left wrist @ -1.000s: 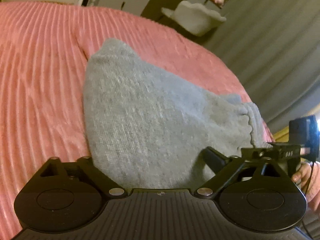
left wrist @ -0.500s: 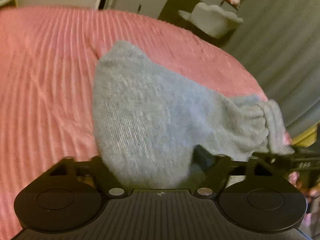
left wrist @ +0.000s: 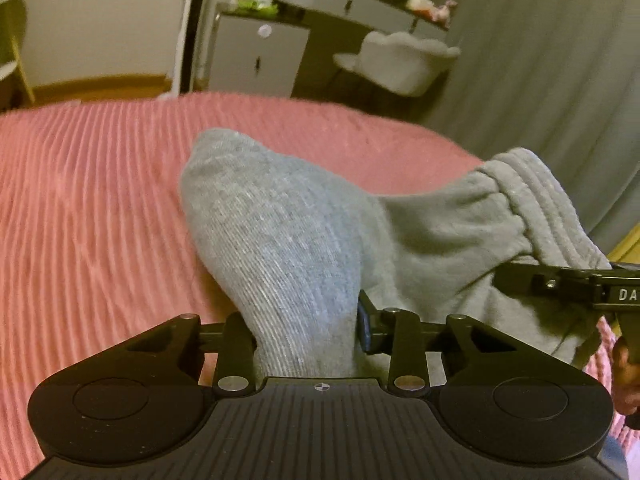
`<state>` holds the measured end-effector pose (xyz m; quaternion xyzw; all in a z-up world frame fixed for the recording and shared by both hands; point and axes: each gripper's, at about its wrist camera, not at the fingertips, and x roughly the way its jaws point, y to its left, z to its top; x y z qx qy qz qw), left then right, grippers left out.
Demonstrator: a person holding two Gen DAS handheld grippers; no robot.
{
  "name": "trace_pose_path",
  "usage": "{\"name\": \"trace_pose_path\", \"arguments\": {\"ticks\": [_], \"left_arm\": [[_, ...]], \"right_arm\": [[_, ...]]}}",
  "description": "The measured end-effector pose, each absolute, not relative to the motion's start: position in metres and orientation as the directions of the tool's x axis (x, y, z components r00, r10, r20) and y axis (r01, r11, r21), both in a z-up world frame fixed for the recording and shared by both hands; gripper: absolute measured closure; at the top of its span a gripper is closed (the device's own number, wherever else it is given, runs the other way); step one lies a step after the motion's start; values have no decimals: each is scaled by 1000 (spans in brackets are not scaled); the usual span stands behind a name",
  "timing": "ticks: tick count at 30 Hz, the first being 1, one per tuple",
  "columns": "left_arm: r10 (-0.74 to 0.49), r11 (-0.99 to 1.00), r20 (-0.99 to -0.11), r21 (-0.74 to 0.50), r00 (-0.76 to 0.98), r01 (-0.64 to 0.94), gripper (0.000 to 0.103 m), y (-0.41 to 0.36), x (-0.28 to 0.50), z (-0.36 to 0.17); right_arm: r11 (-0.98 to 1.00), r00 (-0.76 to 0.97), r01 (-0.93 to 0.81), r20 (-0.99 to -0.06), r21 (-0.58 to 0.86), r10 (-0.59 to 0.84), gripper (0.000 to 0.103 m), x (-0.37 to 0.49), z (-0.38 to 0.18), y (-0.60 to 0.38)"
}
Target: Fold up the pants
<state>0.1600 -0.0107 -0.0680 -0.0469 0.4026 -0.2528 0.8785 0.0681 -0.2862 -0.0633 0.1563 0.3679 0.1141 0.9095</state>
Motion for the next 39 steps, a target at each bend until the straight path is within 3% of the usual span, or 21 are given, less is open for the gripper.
{"name": "trace_pose_path", "arguments": {"ticks": [8, 17, 20, 22, 25, 27, 30, 34, 37, 39], "left_arm": [[-449, 886, -640, -232, 623, 400, 67, -23, 205, -32], [-373, 920, -671, -180, 640, 348, 66, -40, 274, -52], [-320, 940, -703, -152, 635, 306, 62, -41, 288, -76], [-283, 952, -715, -128, 640, 278, 52, -36, 292, -88], [-275, 958, -734, -151, 621, 246, 42, -20, 295, -97], [-266, 960, -735, -144, 623, 240, 32, -7, 290, -95], [-150, 981, -702, -18, 697, 193, 29, 14, 265, -81], [-129, 989, -678, -37, 724, 141, 18, 23, 235, -74], [-86, 989, -697, 24, 712, 143, 18, 1, 222, -80], [-24, 985, -702, 105, 712, 137, 18, -13, 212, -88]], "right_arm": [[923, 762, -91, -571, 373, 306, 46, 113, -45, -280], [939, 772, -31, -589, 342, 240, 46, 188, -65, -280], [956, 748, 8, -637, 294, 190, 45, 205, -86, -280], [965, 734, 33, -662, 260, 153, 43, 213, -98, -282], [970, 700, 47, -700, 240, 140, 35, 218, -112, -289], [976, 690, 68, -717, 206, 103, 19, 215, -112, -295], [964, 719, 216, -693, 157, -48, 2, 197, -93, -310], [922, 751, 311, -654, 230, -91, 3, 173, -78, -304], [947, 699, 280, -709, 155, -91, 3, 182, -85, -271], [969, 688, 246, -709, 25, -156, 3, 181, -93, -243]]}}
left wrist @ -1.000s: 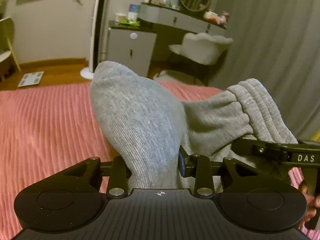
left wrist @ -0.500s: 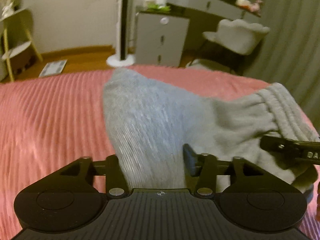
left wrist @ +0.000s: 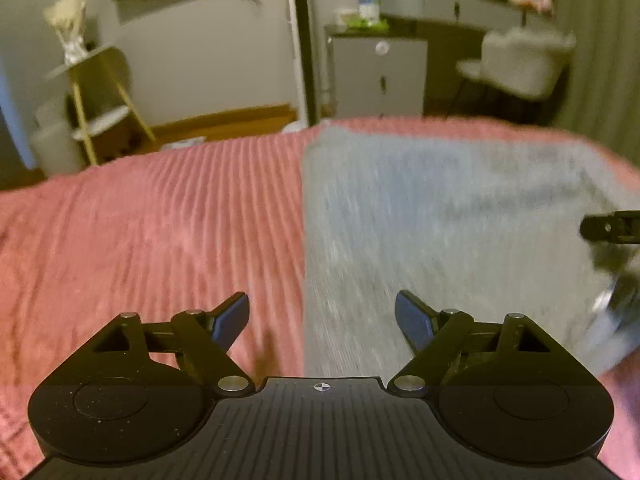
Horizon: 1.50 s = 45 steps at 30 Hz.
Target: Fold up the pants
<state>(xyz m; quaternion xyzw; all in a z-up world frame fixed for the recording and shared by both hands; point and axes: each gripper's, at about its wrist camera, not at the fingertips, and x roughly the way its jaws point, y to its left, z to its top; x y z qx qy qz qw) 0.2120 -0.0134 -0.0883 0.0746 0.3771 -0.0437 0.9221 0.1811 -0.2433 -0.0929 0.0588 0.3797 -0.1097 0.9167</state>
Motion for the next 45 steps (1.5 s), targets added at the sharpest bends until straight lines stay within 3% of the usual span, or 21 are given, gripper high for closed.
{"name": "trace_pose_path", "arguments": {"ticks": [3, 7, 13, 17, 21, 24, 27, 31, 34, 39, 43, 45], "left_arm": [[-22, 982, -708, 117, 706, 147, 18, -17, 199, -99], [-37, 984, -704, 101, 710, 150, 17, -13, 195, -106], [-90, 992, -714, -5, 694, 123, 12, 12, 182, -103], [-92, 996, -721, -78, 687, 51, 6, 40, 159, -104], [18, 1000, -773, 1, 634, -27, 7, 45, 142, -113], [26, 1000, -786, 12, 617, -27, 7, 42, 131, -109], [20, 1000, -763, 4, 646, -27, 7, 37, 111, -97], [9, 999, -770, -22, 637, -41, 7, 29, 84, -91], [8, 999, -783, -15, 622, -31, 6, 25, 73, -92], [35, 996, -808, -19, 589, -85, 6, 37, 74, -99], [19, 995, -821, -41, 570, -92, 6, 38, 80, -106], [12, 996, -829, -41, 558, -83, 6, 36, 84, -110]], "right_arm": [[975, 668, 191, -713, -111, -212, 3, 180, -112, -229], [987, 663, 159, -738, -23, -124, 3, 176, -123, -249], [993, 651, 117, -752, -33, -102, 3, 180, -98, -257], [972, 687, 205, -724, 110, -63, 3, 155, -84, -283], [984, 690, 176, -709, -32, -147, 3, 135, -83, -263], [992, 684, 119, -722, -33, -106, 3, 129, -85, -259], [940, 597, 259, -728, -222, -337, 3, 133, -87, -251], [972, 714, 225, -690, 59, -124, 3, 122, -65, -239], [962, 706, 252, -699, 103, -110, 3, 136, -65, -219], [966, 601, 259, -783, -1, -162, 3, 155, -108, -205], [983, 654, 182, -743, -24, -139, 3, 135, -107, -206], [957, 662, 228, -693, -178, -286, 3, 125, -101, -206]]}}
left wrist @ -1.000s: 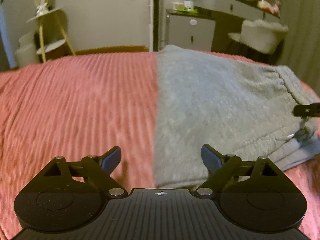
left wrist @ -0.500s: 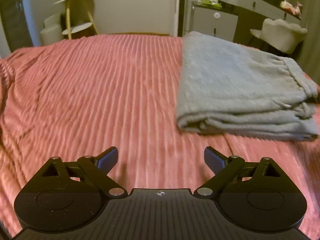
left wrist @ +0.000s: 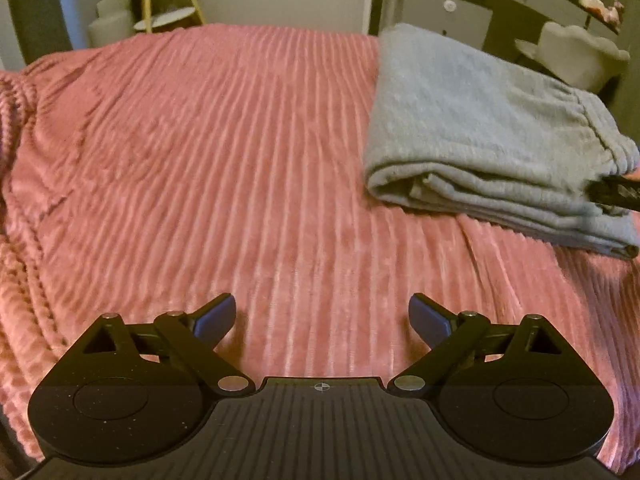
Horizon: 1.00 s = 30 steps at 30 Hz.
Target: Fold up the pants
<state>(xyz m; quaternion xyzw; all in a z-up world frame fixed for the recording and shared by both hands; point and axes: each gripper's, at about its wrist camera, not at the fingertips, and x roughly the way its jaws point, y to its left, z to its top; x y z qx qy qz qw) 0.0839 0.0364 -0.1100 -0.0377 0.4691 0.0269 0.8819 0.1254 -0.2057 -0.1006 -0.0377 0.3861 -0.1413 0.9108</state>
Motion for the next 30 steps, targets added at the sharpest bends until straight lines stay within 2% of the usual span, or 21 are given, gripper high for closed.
{"name": "trace_pose_path", "arguments": {"ticks": [1, 2, 3, 6, 8, 14, 19, 25, 28, 30], "left_arm": [[13, 996, -832, -39, 555, -82, 6, 34, 82, -111], [16, 996, -833, -34, 552, -81, 6, 33, 83, -111], [19, 996, -833, -31, 553, -81, 6, 33, 83, -111], [23, 997, -834, -18, 551, -69, 6, 30, 82, -112], [41, 998, -841, 15, 539, -53, 6, 25, 83, -114], [141, 979, -814, 198, 563, 40, 6, -7, 69, -114], [165, 931, -786, 324, 595, 169, 6, -34, 51, -113], [105, 917, -779, 316, 618, 242, 5, -43, 26, -105], [105, 934, -769, 294, 631, 202, 5, -36, 25, -99], [140, 937, -731, 316, 668, 150, 4, -35, 20, -93]], "right_arm": [[912, 643, 292, -646, -289, -411, 3, 122, -98, -206], [875, 628, 341, -610, -342, -483, 3, 112, -96, -210], [886, 632, 352, -621, -302, -463, 3, 100, -93, -218], [946, 637, 324, -740, 3, -216, 3, 56, -94, -240], [941, 605, 331, -781, 67, -158, 3, 34, -102, -239], [955, 505, 295, -848, -6, -162, 3, 17, -115, -209], [965, 575, 250, -789, -84, -218, 3, -1, -104, -195], [960, 610, 251, -751, -121, -254, 3, -11, -95, -193], [959, 622, 265, -742, -102, -250, 3, -13, -92, -194], [961, 626, 262, -742, -89, -240, 3, -17, -90, -195]]}}
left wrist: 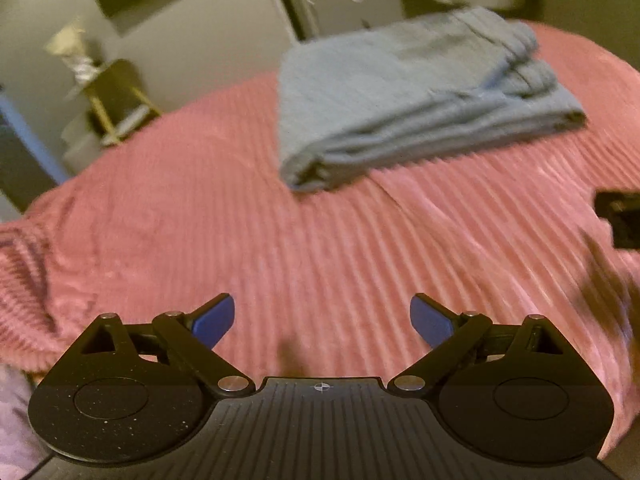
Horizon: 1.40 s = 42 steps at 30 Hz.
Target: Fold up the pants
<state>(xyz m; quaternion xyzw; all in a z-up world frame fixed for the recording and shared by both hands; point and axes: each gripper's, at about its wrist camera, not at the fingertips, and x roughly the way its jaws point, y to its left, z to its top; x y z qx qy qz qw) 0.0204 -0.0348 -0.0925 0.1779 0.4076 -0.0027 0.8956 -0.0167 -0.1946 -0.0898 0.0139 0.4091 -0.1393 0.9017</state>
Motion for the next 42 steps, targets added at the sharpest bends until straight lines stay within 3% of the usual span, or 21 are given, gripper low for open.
{"name": "trace_pose_path", "arguments": {"ticks": [3, 13, 22, 30, 42], "left_arm": [[134, 943, -703, 306, 698, 128, 3, -33, 17, -85], [32, 982, -737, 149, 675, 116, 3, -23, 34, -80], [25, 988, -745, 122, 666, 99, 3, -24, 60, -91], [35, 988, -750, 125, 660, 90, 3, -22, 83, -102], [2, 994, -766, 69, 643, 79, 3, -22, 98, -112]], "right_arm": [[970, 634, 234, -746, -65, -204, 3, -19, -88, -192], [981, 622, 165, -762, -98, -181, 3, -1, -96, -178], [983, 629, 143, -757, -112, -177, 3, 30, -108, -172], [983, 704, 178, -692, -50, -163, 3, 42, -104, -187], [981, 719, 193, -681, 3, -139, 3, 43, -108, -194]]}}
